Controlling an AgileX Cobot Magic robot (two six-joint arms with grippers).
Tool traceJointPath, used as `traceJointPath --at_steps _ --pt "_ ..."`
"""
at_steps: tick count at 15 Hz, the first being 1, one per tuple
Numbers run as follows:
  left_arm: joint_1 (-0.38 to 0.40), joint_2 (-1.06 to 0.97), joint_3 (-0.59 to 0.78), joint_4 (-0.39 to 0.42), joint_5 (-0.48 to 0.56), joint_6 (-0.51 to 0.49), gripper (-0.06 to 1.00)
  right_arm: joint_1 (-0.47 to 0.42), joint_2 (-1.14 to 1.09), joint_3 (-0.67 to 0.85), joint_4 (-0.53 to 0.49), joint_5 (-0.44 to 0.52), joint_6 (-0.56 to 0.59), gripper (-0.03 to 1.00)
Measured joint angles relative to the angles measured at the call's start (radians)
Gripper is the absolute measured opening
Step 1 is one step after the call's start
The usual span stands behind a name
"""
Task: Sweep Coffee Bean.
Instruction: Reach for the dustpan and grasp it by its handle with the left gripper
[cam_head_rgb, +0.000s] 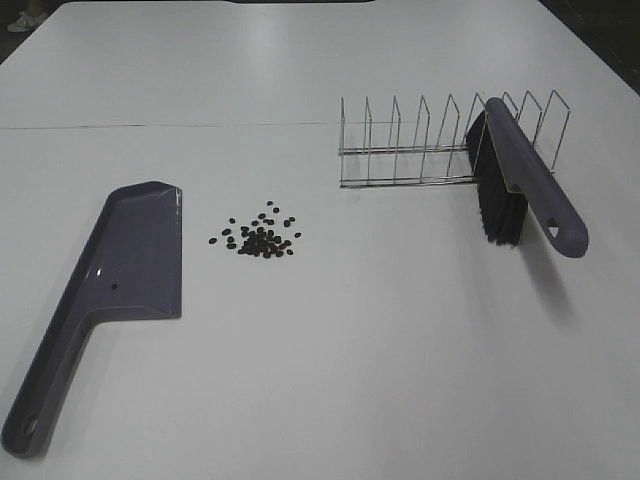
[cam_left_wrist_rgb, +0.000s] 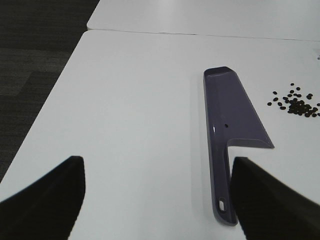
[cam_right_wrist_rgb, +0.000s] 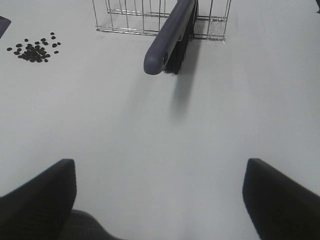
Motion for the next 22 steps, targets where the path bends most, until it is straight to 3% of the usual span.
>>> traceJointPath --at_steps 22 --pt "0.000 0.000 0.000 0.000 0.000 0.000 0.73 0.000 0.000 0.006 0.003 0.000 -0.004 0.77"
